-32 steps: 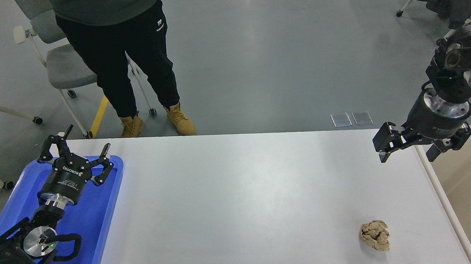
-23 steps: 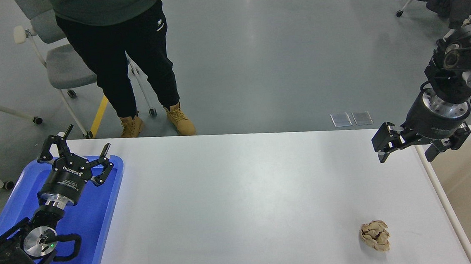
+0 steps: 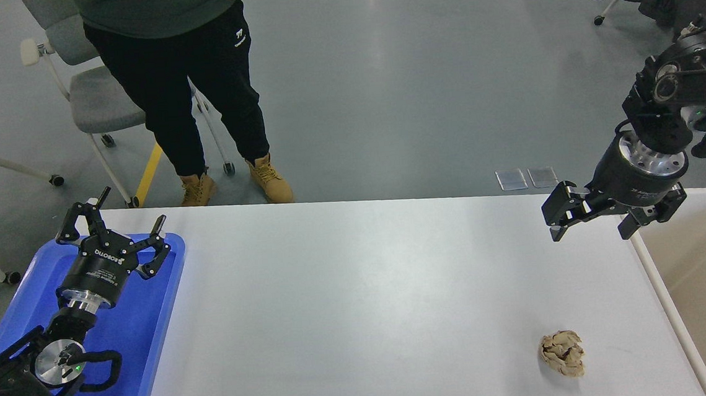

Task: Tidy desktop
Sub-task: 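Move the right gripper down toward the crumpled paper ball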

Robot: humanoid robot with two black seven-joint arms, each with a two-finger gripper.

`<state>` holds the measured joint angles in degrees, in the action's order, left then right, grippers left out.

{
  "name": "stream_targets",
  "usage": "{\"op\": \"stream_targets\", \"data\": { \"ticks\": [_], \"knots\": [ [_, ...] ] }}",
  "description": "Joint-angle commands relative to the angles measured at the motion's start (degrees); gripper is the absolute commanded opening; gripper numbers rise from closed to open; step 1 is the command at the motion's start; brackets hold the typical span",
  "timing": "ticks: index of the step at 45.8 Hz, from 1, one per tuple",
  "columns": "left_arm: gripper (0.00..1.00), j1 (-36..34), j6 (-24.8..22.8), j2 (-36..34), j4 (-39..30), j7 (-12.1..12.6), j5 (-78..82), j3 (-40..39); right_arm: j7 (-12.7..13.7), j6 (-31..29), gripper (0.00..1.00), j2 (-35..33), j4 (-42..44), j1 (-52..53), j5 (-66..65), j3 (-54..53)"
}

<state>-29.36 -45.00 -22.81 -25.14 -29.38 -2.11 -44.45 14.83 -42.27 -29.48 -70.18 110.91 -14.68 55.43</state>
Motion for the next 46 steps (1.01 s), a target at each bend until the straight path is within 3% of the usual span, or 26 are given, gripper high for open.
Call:
{"op": "stream_targets", "data": {
  "ticks": [1, 46],
  "knots": [
    [0.99, 0.01, 0.00, -0.04, 0.00, 0.02, 0.00, -0.02, 0.03, -0.18, 1.00, 0.39, 0.13, -0.35, -1.58, -1.47],
    [0.99, 0.01, 0.00, -0.04, 0.00, 0.02, 0.00, -0.02, -0.41, -0.18, 1.00, -2.16, -0.05, -1.93, -3.87, -2.08]
  ]
}}
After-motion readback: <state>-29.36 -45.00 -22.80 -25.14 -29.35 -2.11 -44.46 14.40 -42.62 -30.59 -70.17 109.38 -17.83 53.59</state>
